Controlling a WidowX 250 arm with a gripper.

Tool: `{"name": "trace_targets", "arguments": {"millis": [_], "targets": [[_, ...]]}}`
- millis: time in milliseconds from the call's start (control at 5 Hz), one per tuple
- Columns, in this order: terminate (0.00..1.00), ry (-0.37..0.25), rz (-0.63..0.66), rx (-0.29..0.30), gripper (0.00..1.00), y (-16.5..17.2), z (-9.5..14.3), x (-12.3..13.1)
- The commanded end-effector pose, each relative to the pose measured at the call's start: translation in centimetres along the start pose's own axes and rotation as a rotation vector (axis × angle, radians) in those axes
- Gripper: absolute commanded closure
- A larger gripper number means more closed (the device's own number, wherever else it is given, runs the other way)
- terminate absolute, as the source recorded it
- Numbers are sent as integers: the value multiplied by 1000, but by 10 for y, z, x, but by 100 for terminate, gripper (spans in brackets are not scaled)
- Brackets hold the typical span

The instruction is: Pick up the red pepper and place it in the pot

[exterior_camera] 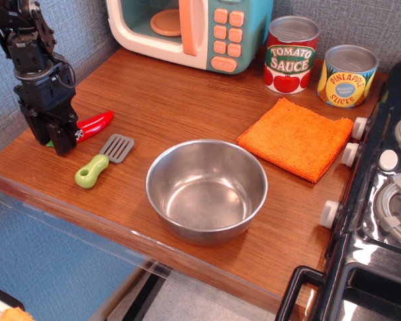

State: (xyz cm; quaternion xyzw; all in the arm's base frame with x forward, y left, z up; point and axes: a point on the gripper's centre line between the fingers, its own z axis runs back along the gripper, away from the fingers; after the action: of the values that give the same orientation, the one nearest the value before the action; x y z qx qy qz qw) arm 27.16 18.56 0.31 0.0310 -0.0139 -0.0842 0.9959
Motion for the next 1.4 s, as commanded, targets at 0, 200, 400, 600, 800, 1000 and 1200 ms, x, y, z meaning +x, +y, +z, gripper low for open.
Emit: {"name": "trace_targets", "arguments": {"millis": [0, 200, 400, 600, 800, 1000, 1200], "targets": [[0, 15, -64, -45, 100, -14, -3, -4], [0, -86, -94, -49, 100, -27, 32, 10], [0, -211, -153, -51, 100, -50, 81, 28], [0, -299, -233, -38, 100, -80, 119, 33], [0, -329, -327, -28, 100, -113, 129, 30], [0, -324, -442, -7, 100, -146, 128, 25], [0, -288, -490, 4, 100, -160, 118, 14]]}}
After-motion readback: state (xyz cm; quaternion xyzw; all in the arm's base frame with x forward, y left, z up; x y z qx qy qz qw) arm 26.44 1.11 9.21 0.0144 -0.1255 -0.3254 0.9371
